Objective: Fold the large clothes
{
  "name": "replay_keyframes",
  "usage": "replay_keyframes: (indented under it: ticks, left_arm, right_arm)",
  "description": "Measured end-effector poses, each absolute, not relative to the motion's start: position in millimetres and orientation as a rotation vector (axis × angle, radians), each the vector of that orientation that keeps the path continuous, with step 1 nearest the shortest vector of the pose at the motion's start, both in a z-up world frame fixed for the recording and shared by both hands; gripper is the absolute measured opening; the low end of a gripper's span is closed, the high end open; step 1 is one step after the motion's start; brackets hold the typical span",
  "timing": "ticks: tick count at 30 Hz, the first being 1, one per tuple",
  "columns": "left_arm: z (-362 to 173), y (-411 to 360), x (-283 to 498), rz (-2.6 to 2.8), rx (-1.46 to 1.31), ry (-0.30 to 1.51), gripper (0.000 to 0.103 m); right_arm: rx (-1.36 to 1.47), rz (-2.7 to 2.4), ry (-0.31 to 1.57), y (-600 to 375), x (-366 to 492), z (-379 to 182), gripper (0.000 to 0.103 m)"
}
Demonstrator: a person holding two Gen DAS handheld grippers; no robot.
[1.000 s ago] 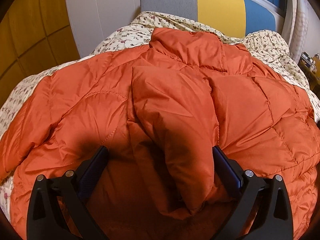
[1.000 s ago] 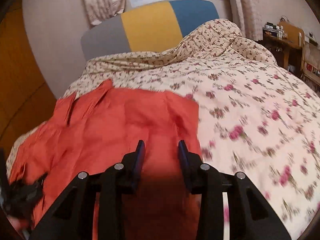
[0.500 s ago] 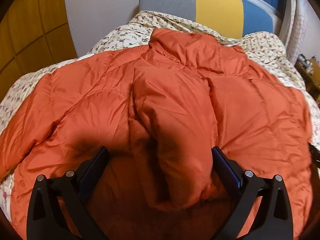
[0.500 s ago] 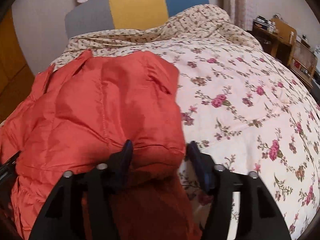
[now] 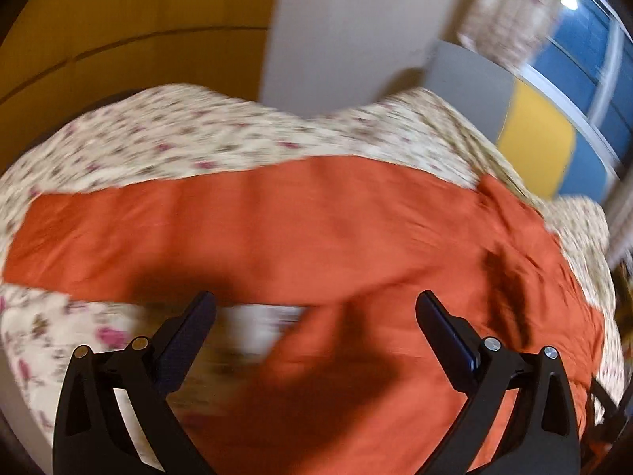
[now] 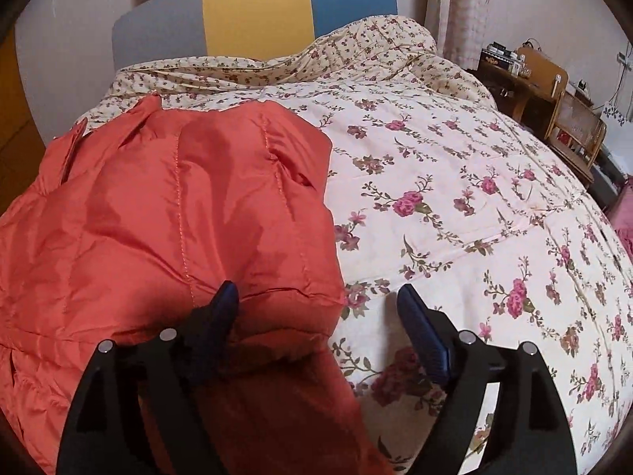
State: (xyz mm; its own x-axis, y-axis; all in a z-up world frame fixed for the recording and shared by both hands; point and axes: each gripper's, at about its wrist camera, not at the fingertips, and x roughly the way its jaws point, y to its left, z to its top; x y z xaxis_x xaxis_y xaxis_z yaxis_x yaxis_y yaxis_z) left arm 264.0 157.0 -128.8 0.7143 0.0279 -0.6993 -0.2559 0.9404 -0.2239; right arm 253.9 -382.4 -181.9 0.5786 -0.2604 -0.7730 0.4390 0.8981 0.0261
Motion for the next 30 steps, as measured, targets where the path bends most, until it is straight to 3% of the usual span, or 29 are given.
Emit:
replay_keyframes:
  ticks: [10,13,19,21,24,26,28,30]
  left_arm:
    - [-157.3,294.0,209.2,0.423,-0.736,0.745,0.1]
    - [-172.7,316.6,194.4,0.458,-0.886,0.71,0.089]
    - [-177.1,336.9,192.8,0.466,-0.99,0.612,0.084]
    - [-177.9,345.0,194.4,0.495,-1.012,0.585,0.078]
    - [-181.3,357.3,201.7,0.54,-1.032,0.579,0.06]
    - [-182.3,360.5,204.5,0.559,-1.032,0.584,0.035]
    - [-185.5,361.8,209.4,0.538,-1.048,0.596,0.023]
    - [-181.0,357.3,211.5,0.567,-1.011,0.59,0.021]
  right_arm:
    - [0.214,-0.423,0.863,-382.4,254.9,-182.6,0.084]
    - [0.214,-0.426,0.863,-381.7,254.9,-182.9,0.085]
    - [0.216,-0.425,0.864,-382.5,254.5,-183.0,0.086]
    - [0.217,-0.427,0.864,-382.5,254.6,-183.0,0.086]
    - [0.219,-0.43,0.865,-383.4,254.4,-183.3,0.088]
    - [0.219,-0.432,0.865,-383.3,254.5,-183.5,0.088]
    - [0.217,-0.433,0.865,-383.8,254.1,-183.5,0.088]
    - [0.218,-0.434,0.865,-384.3,254.0,-183.6,0.089]
